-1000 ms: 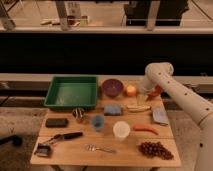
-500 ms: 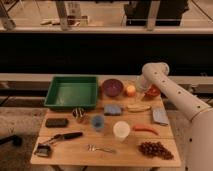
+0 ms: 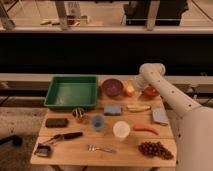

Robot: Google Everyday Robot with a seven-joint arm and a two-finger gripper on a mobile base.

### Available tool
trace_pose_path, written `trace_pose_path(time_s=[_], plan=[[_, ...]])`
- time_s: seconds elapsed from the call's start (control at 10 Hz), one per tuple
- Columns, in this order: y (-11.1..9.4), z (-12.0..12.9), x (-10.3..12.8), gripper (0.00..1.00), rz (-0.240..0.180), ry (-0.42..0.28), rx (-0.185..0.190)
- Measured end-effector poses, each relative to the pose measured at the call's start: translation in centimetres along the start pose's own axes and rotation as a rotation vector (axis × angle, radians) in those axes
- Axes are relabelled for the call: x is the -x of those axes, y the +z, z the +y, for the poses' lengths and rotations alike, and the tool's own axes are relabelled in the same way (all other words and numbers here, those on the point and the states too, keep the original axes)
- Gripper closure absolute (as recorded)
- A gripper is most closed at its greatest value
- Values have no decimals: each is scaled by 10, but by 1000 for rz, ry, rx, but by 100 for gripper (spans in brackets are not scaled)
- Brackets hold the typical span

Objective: Place apple in plastic cup

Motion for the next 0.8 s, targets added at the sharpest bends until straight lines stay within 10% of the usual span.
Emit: trace_pose_path(time_s=[0.8], plan=[[26,-16,-43,20,51,57,3]])
